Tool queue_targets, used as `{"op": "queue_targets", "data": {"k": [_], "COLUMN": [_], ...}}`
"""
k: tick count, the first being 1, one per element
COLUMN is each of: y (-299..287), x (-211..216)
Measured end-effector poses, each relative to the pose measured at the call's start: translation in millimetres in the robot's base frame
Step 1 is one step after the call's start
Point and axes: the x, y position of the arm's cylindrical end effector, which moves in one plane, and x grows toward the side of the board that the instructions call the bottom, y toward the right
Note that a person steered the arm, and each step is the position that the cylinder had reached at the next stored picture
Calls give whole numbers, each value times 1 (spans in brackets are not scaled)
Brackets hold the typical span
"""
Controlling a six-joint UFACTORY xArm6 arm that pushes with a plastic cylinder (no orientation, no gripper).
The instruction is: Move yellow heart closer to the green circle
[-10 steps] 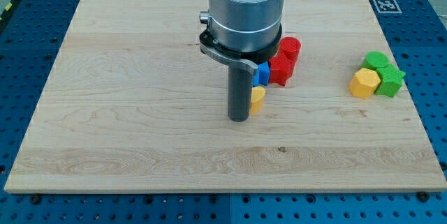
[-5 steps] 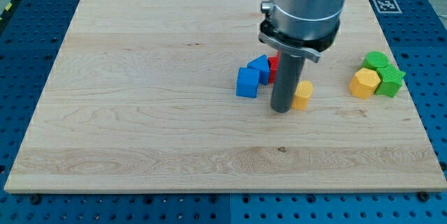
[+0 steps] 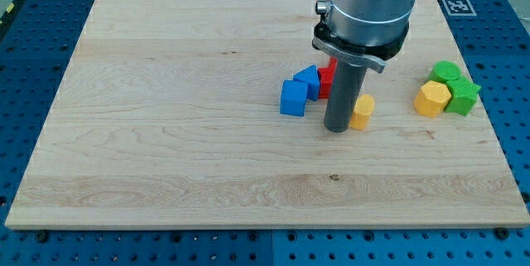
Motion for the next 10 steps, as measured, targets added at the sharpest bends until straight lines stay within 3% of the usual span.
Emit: {"op": "queue_targets", "data": {"k": [3,5,6,10], "y": [3,20,57,69], "x": [-19,-12,-13,3]}}
